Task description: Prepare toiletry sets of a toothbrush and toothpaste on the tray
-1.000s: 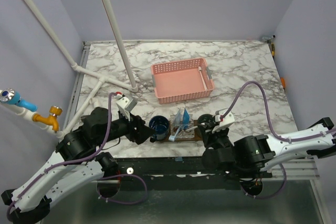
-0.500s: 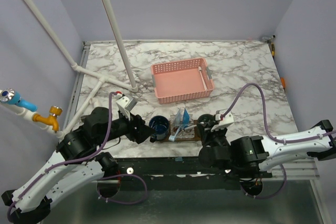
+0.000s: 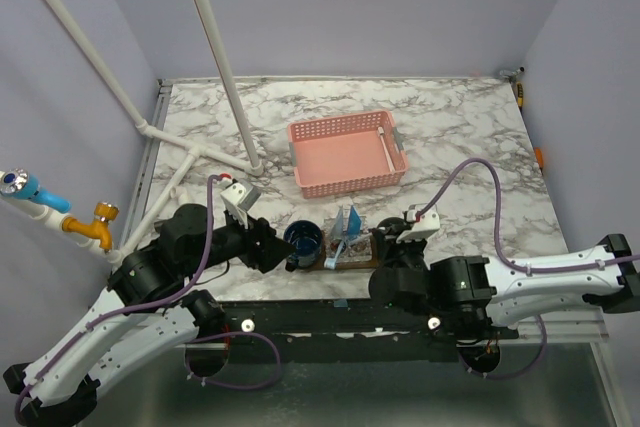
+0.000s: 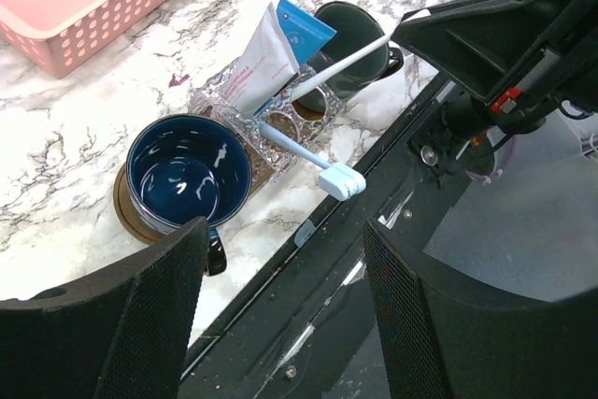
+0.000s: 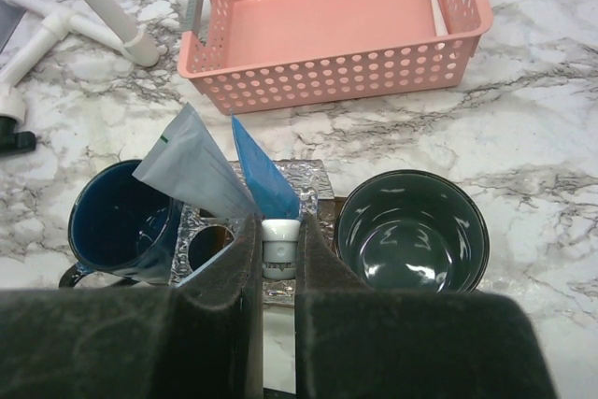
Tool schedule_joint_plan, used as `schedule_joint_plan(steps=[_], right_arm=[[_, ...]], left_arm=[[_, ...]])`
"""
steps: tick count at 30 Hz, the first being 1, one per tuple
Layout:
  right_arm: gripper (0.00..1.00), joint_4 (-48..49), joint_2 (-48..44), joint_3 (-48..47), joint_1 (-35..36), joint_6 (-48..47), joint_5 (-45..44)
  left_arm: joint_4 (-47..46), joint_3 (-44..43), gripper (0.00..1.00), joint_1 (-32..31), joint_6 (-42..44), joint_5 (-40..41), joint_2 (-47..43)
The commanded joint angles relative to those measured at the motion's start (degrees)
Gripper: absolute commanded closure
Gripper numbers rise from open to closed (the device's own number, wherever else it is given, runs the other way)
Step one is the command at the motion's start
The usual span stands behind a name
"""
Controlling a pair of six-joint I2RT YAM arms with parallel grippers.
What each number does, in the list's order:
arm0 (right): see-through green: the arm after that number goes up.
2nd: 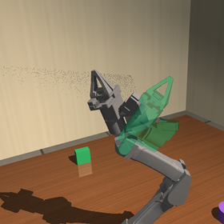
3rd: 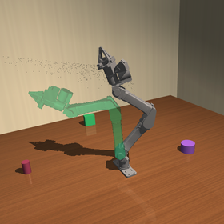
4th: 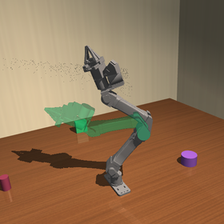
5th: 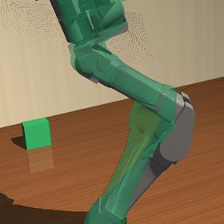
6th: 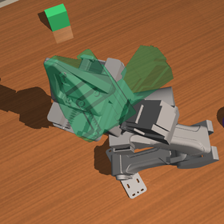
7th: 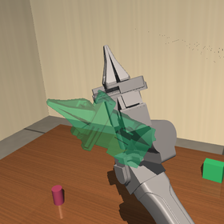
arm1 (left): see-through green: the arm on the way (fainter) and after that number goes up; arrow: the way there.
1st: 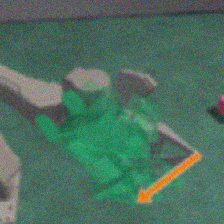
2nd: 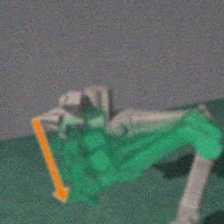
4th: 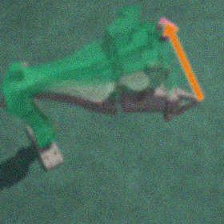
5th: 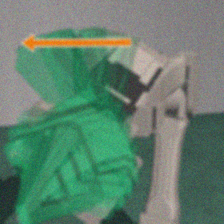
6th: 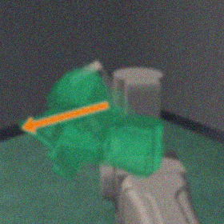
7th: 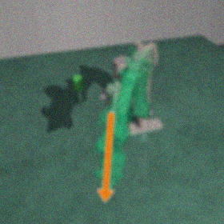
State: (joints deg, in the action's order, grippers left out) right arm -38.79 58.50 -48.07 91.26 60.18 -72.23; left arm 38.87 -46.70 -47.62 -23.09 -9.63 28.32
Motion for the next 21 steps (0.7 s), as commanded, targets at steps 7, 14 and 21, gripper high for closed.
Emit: schedule_joint_plan(steps=[7, 14, 21], right_arm=[[0.99, 7.2, 0.8, 2.2, -3.1, -0.6, 2.9], [0.99, 8.2, 1.7, 2.4, -3.5, -0.9, 3.7], [0.99, 8.6, 2.4, 3.1, -3.6, -0.3, 4.1]], left_arm=[[-0.6, 0.6, 0.33, 0.8, 0.1, -1.1, -0.2], [-0.6, 0.6, 0.33, 0.9, 0.2, -1.3, -0.2], [-0.5, 0.7, 0.33, 0.9, 0.2, -1.3, -0.4]])
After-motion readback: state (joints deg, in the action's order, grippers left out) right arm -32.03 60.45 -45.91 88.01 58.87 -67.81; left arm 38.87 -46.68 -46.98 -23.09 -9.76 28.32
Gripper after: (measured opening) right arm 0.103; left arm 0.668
